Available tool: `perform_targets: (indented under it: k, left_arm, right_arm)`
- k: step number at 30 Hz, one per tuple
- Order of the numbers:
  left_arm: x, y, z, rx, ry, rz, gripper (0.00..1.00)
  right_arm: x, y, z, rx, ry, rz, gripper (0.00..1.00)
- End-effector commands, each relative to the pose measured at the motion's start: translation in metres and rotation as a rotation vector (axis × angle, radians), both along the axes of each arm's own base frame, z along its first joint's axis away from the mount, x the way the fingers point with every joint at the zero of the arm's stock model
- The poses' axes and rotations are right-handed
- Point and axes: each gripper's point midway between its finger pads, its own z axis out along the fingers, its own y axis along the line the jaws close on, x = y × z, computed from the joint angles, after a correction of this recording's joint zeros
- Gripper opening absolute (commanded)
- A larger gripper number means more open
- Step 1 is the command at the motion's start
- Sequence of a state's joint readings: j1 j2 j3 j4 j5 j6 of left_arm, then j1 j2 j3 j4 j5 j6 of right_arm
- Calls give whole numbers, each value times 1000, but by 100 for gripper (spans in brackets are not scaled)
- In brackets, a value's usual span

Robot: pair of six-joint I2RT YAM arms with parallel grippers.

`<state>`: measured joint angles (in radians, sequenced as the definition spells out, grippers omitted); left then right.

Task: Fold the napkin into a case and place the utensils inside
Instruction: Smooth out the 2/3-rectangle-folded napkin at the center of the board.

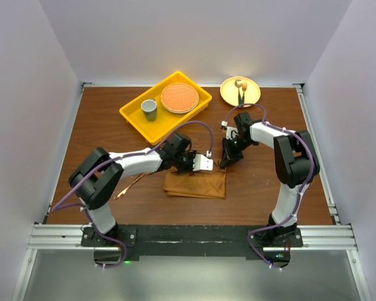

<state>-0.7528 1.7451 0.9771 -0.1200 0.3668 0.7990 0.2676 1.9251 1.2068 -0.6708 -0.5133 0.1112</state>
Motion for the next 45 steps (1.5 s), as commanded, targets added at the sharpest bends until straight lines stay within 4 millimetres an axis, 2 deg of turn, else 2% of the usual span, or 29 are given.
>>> perform_targets:
  k: [1,12,17,21,24,28,33,40,45]
  left_arm:
    - [13,-11,13,-41,-28,-12,27]
    - [10,-5,-1,-3,11,-17,26]
    - [5,-6,-5,2,39,-36,11]
    - [5,-6,-4,0,54,-25,0]
    - [8,-8,3,-14,41,-14,0]
    - [15,-10,22,-44,-4,2,0]
    - [17,-12,42,-71,-25,16,0]
    - [11,-12,59,-93,-7,26,0]
    - [-2,-10,56,-87,23,9,0]
  right_arm:
    - [17,-5,-8,-53,-71,19,0]
    - [18,-3,-7,-48,-73,23,0]
    - [22,-1,-2,-35,-89,25,0]
    - [29,4,10,-5,-123,23,0]
    - [33,9,22,21,-144,27,0]
    - [36,13,41,54,-167,34,0]
    - [33,17,59,83,-178,52,0]
    - [21,14,58,80,-141,64,0]
    - [11,11,52,70,-110,67,0]
